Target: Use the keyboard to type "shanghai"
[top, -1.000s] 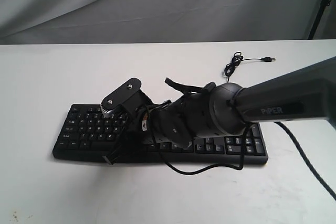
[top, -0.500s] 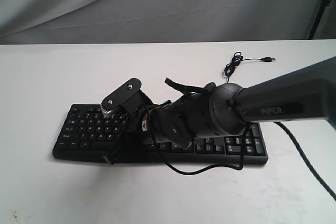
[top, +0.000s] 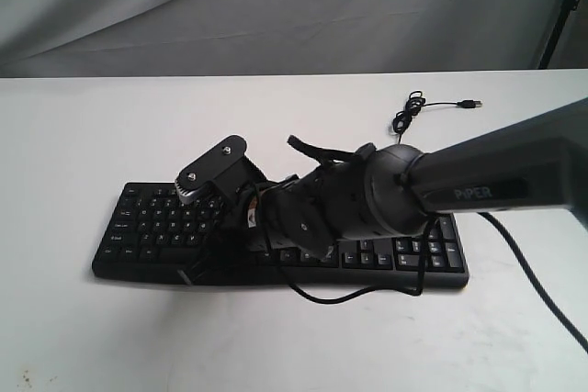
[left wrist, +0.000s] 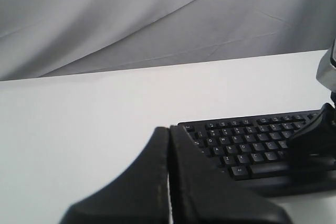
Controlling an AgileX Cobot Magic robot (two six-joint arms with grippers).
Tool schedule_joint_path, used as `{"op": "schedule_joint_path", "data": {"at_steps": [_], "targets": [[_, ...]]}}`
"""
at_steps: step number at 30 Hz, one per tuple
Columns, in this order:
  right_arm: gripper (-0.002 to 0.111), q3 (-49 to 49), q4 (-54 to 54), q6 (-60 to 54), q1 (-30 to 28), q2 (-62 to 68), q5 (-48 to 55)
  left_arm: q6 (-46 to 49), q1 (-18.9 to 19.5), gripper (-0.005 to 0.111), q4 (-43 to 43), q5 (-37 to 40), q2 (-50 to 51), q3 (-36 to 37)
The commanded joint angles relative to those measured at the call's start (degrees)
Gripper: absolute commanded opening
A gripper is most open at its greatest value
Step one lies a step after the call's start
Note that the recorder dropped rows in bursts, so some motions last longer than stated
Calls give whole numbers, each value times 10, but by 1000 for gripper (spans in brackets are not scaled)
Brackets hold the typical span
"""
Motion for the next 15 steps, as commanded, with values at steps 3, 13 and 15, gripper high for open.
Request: {"op": "schedule_joint_path", "data": {"at_steps": [3,13,15], "targets": [[0,-58,0,-2,-1,-6,43,-2,-2,0,3,-3,-2,2],[0,-72,0,-3,0,22,30,-2,-2,0,3,-3,-2,2],[0,-72,0,-3,1,25,21,-2,-2,0,3,-3,-2,2]]}}
